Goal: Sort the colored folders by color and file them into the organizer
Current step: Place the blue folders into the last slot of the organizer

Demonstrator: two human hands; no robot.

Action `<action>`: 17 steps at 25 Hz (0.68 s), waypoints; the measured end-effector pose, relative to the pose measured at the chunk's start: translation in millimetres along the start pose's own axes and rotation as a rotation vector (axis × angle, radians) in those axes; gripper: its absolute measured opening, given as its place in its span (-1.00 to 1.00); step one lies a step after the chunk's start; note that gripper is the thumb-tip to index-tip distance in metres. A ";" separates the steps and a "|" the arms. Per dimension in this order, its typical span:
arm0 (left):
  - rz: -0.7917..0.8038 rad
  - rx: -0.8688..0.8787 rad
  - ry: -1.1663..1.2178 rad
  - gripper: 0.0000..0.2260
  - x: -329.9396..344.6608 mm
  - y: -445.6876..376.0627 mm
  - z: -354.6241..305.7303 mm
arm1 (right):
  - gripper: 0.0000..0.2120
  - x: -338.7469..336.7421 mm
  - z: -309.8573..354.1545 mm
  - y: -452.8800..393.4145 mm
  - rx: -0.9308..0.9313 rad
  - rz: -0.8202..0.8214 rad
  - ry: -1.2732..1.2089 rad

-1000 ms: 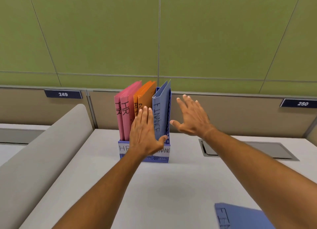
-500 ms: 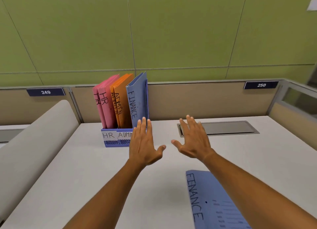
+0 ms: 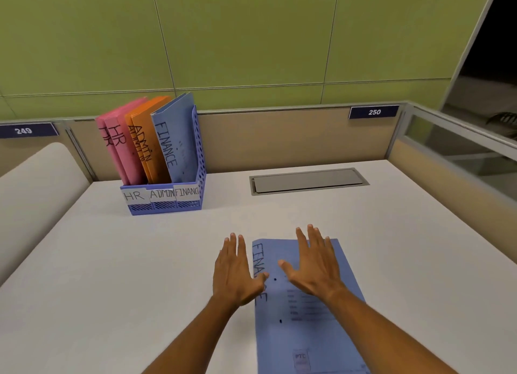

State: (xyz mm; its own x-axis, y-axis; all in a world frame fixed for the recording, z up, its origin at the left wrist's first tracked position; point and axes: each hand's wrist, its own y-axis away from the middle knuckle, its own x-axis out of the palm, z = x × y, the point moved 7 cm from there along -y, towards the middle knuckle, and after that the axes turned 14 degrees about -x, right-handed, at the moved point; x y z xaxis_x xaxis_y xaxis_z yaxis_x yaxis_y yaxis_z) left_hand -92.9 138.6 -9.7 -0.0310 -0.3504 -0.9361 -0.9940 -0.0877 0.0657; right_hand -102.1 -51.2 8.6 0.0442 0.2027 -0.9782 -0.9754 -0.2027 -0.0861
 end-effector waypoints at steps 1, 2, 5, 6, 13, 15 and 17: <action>0.020 -0.010 0.003 -0.03 8.1 8.5 -2.7 | -0.06 5.6 -7.1 10.5 0.017 0.006 -0.013; 0.041 -0.022 0.008 -0.03 15.9 16.4 -5.1 | -0.06 11.3 -13.8 20.4 0.036 0.017 -0.018; 0.115 -0.086 0.043 -0.10 39.3 35.4 -7.3 | -0.05 28.5 -32.4 48.9 0.100 0.060 -0.031; 0.122 -0.111 0.054 -0.14 45.3 39.9 -6.3 | -0.04 33.2 -37.9 57.0 0.120 0.072 -0.035; 0.150 -0.196 0.109 -0.44 61.8 59.4 -5.2 | -0.06 61.3 -60.7 91.6 0.235 0.200 -0.046; 0.166 -0.199 0.160 -0.47 62.1 57.5 -6.8 | -0.07 66.0 -62.8 94.4 0.253 0.224 -0.053; 0.185 -0.197 0.219 -0.55 61.4 54.2 -9.6 | -0.06 71.1 -63.3 96.3 0.247 0.259 -0.042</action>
State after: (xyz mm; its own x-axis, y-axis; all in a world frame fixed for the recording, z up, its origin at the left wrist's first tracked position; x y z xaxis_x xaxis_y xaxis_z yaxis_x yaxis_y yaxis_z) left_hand -147.6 103.4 -60.3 -0.1640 -0.5675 -0.8069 -0.9337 -0.1747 0.3126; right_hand -179.2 -116.9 -81.3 -0.2151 0.2154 -0.9526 -0.9761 -0.0157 0.2168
